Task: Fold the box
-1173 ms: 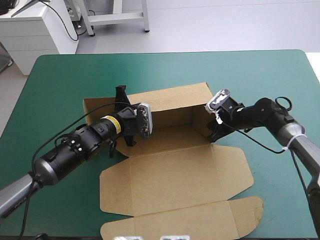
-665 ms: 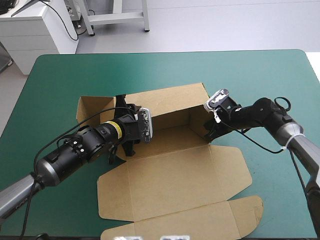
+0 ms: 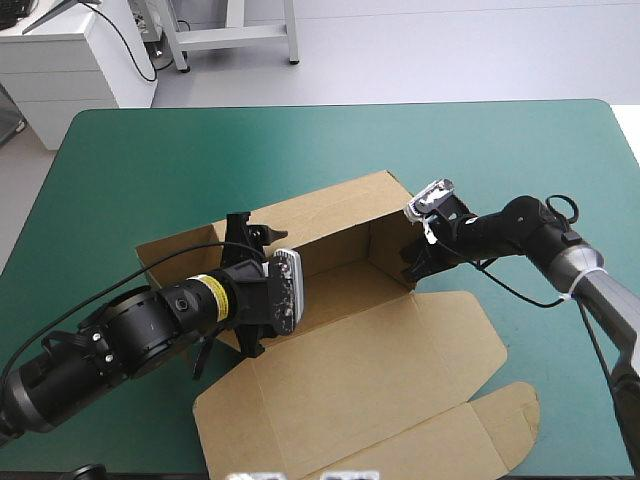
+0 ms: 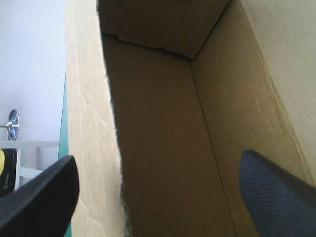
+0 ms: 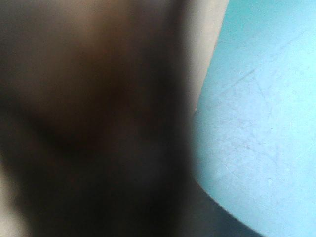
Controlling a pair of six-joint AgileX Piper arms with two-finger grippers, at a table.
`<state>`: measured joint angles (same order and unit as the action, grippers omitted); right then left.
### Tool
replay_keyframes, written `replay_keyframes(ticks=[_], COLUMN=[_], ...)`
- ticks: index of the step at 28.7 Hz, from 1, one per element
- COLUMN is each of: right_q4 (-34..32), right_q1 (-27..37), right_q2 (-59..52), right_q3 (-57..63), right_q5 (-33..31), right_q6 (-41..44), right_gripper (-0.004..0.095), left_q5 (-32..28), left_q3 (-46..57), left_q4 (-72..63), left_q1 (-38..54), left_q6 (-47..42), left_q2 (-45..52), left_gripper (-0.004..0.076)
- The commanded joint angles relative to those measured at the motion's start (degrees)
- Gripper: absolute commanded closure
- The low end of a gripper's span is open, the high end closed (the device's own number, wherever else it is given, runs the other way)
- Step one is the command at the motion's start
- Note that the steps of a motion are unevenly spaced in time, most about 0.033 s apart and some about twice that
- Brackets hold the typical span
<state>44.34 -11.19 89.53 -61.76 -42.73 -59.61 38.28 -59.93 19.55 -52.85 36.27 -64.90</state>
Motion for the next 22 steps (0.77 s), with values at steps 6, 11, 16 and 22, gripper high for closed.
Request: replay_keyframes(ticks=[6, 11, 16, 22], right_q4=[2.82, 2.69, 2.45, 2.04], right_q1=[-0.18, -0.18, -0.18, -0.18], right_q2=[-2.15, -2.15, -2.15, -2.15], right_q3=[-1.55, -2.60, -3.78, -4.47], right_q5=[1.05, 1.09, 0.89, 0.89], right_q6=[0.60, 0.60, 0.99, 1.15], right_gripper=[0.0927, 0.0927, 0.0927, 0.0927], left_q5=[10.22, 12.49, 16.46, 24.42], left_q3=[-8.77, -14.57, -19.90, -24.98], left_q4=[1.48, 0.55, 0.96, 6.67], left_q1=[-5.45, -5.45, -5.22, -5.22], left_q6=[-0.85, 0.15, 0.40, -0.29], left_q2=[2.51, 2.51, 0.42, -5.28], left_gripper=[0.0386, 0.0718, 0.0708, 0.0708])
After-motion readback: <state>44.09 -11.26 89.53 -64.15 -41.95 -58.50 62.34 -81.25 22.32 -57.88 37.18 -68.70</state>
